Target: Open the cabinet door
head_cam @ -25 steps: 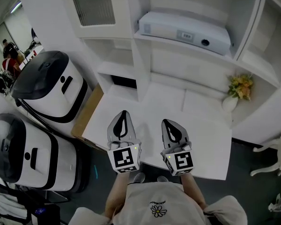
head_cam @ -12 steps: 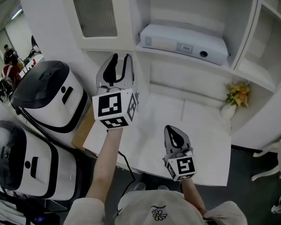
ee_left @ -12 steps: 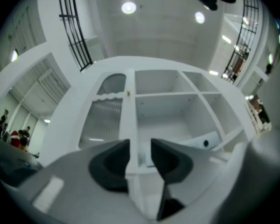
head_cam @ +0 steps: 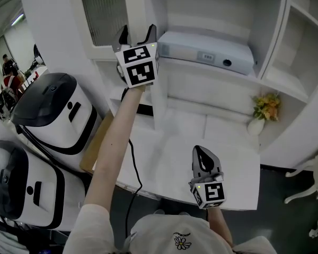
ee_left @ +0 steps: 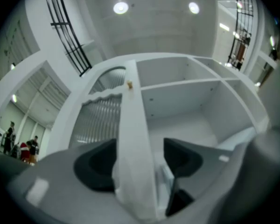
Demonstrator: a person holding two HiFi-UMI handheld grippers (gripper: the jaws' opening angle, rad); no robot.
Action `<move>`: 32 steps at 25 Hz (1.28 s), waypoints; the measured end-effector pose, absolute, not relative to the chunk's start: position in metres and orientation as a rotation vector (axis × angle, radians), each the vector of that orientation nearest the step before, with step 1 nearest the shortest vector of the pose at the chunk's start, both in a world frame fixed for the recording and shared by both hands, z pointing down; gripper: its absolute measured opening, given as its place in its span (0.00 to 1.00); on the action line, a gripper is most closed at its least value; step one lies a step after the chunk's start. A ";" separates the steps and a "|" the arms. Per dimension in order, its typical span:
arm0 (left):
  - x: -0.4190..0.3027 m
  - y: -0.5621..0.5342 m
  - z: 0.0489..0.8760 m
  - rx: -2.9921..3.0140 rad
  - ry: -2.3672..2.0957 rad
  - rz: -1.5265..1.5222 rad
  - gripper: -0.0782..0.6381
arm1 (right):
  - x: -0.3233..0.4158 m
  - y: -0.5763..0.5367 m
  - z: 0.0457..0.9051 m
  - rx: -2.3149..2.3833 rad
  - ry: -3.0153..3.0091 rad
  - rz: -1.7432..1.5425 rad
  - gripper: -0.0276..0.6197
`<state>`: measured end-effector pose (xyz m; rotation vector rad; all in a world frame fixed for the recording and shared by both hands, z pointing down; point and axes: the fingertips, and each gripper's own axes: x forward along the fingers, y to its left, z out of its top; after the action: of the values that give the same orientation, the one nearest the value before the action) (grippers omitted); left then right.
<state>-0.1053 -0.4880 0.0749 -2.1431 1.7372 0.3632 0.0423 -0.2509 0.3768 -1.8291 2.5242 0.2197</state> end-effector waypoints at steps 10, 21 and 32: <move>-0.109 -0.538 0.073 -2.067 1.898 0.235 0.55 | 0.064 -0.243 0.385 -1.924 2.480 0.195 0.04; -0.110 -0.536 0.075 -2.048 1.886 0.262 0.53 | 0.055 -0.242 0.386 -1.887 2.508 0.200 0.04; -0.112 -0.528 0.077 -2.096 1.849 0.266 0.51 | 0.048 -0.246 0.392 -1.860 2.542 0.174 0.04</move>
<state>-0.1116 -0.5279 0.0774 -2.0961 1.8491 0.2659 0.0475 -0.2461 0.3923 -1.8597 2.5420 0.1740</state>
